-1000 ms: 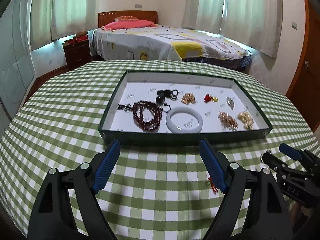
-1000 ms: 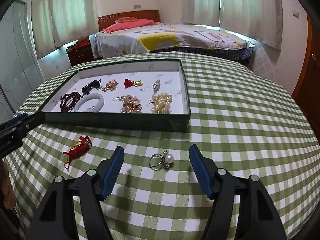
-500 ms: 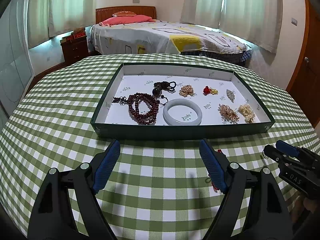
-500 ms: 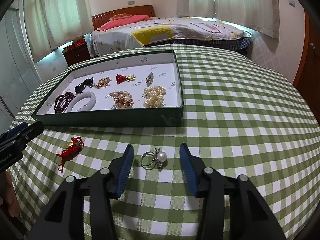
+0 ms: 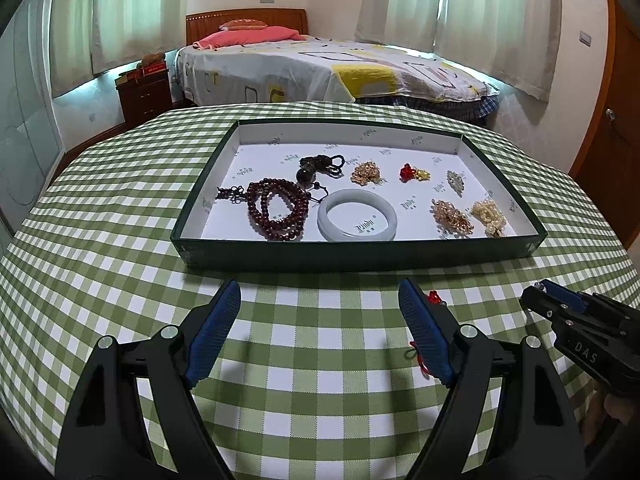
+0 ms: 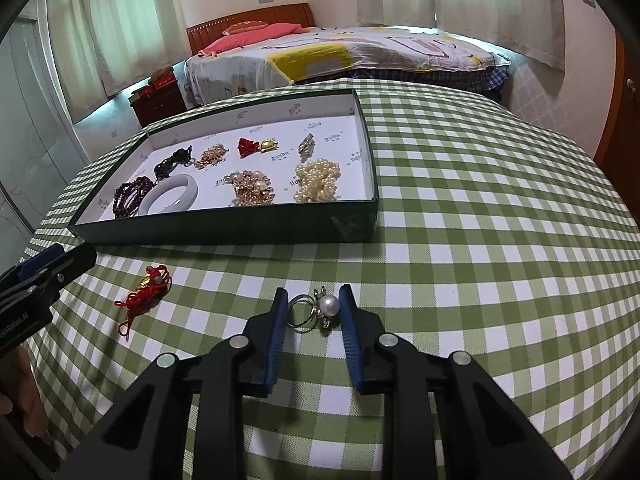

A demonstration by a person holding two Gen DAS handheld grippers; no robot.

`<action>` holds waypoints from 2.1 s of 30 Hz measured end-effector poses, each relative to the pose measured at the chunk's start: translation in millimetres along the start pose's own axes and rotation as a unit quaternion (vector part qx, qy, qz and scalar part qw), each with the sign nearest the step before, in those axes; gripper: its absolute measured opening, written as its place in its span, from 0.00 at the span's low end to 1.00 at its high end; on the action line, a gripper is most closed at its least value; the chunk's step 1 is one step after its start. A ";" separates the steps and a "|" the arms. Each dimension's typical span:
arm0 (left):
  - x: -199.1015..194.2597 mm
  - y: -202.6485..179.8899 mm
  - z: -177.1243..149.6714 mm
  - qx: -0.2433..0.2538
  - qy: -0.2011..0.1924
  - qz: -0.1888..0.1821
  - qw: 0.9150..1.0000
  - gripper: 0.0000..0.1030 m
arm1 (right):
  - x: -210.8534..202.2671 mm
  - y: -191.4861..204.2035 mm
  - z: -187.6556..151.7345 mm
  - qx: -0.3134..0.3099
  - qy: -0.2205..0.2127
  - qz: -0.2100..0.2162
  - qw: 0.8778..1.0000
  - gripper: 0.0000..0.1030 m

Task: Organize jewelry
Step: 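Grasp the red tassel charm with the left tool while the right tool grasps the pearl ring, then carry the red charm with the left tool into the tray while the right tool drops the pearl ring there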

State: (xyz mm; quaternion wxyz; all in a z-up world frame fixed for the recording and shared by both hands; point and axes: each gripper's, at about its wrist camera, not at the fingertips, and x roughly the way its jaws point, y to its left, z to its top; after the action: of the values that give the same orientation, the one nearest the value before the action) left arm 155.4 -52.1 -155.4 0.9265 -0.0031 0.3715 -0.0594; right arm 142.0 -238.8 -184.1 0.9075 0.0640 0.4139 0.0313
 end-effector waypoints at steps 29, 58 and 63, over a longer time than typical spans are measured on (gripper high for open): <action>18.4 -55.2 -13.6 0.068 0.041 -0.044 0.996 0.58 | -17.0 -6.1 -4.2 0.003 -0.027 0.004 1.000 0.15; -11.0 -39.1 -3.7 0.059 0.008 -0.079 0.995 0.09 | -25.4 4.7 -0.4 -0.004 -0.038 0.013 0.999 0.15; -19.7 -35.6 0.8 0.058 -0.004 -0.079 0.995 0.09 | -31.5 8.8 2.7 -0.008 -0.045 0.015 0.999 0.15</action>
State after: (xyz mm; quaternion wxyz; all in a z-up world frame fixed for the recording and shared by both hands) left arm 138.0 -85.2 -139.4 0.9193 0.0208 0.3619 -0.1535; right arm 123.4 -233.7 -157.6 0.9251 0.0643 0.3717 0.0448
